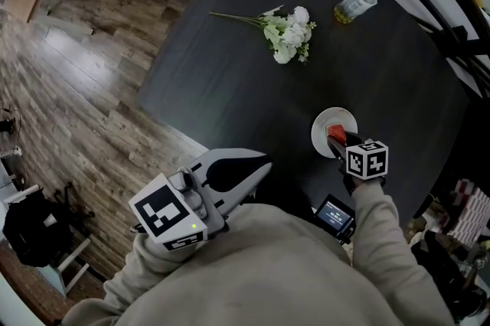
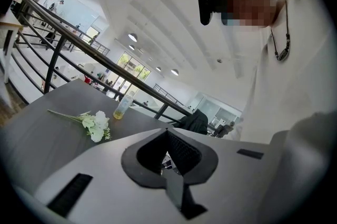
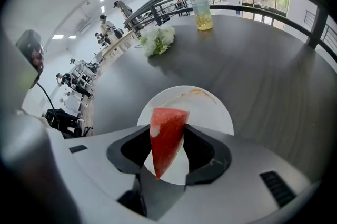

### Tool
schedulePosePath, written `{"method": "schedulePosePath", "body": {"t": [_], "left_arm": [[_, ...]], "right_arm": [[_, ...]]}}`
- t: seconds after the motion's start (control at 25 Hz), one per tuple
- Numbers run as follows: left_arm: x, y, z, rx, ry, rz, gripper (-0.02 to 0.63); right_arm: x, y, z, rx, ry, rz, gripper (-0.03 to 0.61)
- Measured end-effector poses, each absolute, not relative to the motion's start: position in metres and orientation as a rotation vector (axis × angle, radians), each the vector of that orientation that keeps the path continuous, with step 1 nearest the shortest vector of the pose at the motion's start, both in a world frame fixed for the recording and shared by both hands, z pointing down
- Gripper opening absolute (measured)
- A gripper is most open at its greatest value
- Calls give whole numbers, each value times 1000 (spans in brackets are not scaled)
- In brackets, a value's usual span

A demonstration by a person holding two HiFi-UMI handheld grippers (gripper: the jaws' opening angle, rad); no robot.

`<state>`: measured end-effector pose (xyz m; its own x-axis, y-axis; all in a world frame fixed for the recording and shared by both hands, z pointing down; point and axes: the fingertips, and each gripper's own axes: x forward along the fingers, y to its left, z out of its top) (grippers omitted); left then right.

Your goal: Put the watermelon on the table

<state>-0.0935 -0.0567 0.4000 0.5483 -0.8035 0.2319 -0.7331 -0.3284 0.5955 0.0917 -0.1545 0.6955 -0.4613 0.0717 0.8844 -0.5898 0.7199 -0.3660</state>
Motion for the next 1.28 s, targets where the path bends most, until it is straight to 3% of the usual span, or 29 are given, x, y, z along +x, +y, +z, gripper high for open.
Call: {"method": "schedulePosePath", "body": {"t": [0.6,1.0,1.28], "left_arm": [[-91,-53,401,2116,-1229,-135,5],[-92,-52,400,2124,-1218,-136,5],[-89,-54,397,2141,-1203,-128,5]], "right_arm": [[93,-154,703,428,-1886,817,192],[86,-151,701,428,-1888,787,286],[82,-154,696,443,-1914,800,299]]}}
